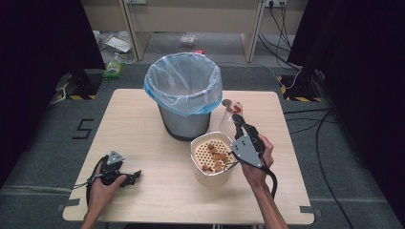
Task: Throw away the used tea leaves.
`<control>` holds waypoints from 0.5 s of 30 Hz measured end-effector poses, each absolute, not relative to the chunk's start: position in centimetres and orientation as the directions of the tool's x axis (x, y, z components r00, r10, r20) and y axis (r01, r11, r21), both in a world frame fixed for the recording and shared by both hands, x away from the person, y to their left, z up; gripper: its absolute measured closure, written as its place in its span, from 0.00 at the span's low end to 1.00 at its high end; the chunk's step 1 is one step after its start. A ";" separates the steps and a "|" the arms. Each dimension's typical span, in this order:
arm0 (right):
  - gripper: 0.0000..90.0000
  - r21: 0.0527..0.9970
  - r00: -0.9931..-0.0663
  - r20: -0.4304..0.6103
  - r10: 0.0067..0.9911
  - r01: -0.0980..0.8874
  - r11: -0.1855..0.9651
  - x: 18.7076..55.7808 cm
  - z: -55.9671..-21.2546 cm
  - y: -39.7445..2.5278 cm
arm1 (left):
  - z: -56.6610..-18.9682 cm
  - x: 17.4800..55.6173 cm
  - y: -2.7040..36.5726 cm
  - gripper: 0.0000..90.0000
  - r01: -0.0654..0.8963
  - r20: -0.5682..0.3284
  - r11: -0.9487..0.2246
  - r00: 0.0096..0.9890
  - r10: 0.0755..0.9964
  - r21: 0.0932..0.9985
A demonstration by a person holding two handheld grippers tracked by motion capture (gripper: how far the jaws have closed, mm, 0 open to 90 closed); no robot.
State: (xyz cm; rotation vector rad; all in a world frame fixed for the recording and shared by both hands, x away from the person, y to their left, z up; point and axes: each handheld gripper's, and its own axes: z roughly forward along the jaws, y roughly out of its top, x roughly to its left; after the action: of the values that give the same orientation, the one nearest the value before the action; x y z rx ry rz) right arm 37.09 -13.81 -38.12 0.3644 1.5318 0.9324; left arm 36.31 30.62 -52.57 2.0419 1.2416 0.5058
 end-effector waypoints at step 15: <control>0.98 0.919 -0.371 -0.392 0.842 -0.107 0.381 39.4 -36.2 -16.7 | -52.6 36.3 30.6 0.00 0.617 -0.021 -0.309 0.468 0.883 0.724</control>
State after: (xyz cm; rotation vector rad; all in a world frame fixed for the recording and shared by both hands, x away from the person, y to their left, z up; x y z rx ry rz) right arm 39.39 -16.68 -36.15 0.6650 1.6307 1.1770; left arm 36.31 30.62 -52.56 2.0421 1.2418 0.5058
